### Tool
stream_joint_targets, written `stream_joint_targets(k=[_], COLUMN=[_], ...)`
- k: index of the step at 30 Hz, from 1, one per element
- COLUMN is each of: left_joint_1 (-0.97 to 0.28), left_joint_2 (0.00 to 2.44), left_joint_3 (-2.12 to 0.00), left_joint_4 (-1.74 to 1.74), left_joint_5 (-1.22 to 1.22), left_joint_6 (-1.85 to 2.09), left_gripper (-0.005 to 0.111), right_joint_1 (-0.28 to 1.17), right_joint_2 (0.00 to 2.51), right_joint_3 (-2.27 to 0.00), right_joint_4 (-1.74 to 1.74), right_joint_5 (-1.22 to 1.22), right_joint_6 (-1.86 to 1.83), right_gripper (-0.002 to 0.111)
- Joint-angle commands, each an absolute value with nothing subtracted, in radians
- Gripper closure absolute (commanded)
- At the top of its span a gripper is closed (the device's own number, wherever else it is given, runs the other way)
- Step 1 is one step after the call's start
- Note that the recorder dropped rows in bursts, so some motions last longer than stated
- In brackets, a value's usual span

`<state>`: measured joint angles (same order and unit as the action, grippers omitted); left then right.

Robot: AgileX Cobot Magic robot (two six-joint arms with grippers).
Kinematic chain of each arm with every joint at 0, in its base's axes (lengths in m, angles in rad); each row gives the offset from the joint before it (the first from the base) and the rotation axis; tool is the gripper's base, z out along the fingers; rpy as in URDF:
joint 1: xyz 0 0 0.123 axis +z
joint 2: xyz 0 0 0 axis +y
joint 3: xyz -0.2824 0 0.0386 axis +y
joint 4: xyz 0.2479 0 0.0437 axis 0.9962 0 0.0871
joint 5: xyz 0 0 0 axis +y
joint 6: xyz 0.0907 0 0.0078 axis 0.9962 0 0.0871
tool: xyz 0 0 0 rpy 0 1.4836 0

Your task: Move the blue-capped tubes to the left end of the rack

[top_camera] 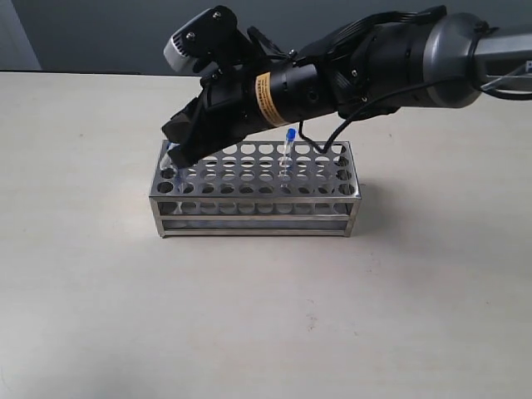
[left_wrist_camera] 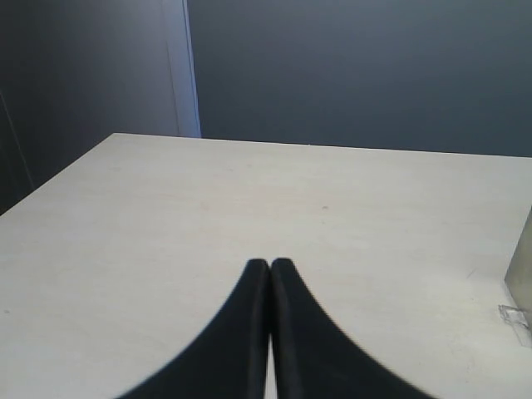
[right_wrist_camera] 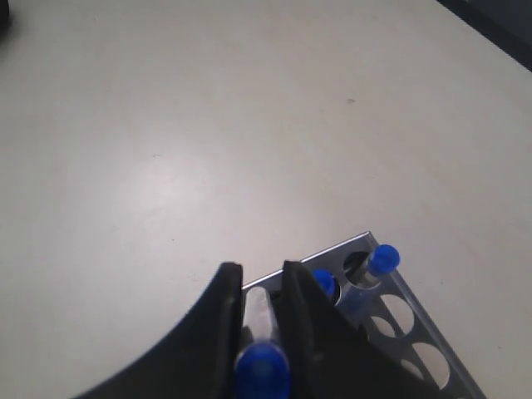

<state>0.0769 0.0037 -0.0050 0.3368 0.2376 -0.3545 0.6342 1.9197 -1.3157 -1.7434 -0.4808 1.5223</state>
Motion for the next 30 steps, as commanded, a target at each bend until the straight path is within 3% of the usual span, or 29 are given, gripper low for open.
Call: stream_joint_targets(k=[1,30], left_joint_1=[0.068,0.068], left_joint_2=[0.0,0.0], left_joint_3=[-0.002,-0.002], left_joint_4=[0.333,0.333], left_joint_5=[0.24,0.24], left_joint_6=[-0.353,-0.357], left_gripper=[0.106,0.106], right_joint_1=[0.628,0.628], right_joint_2=[1.923,1.995], right_joint_3=[-1.312,-1.36], right_joint_4=[-1.744,-1.744], right_joint_5=[-0.489,-0.529], right_joint_6=[1.521,1.532], right_gripper=[0.109,0.109])
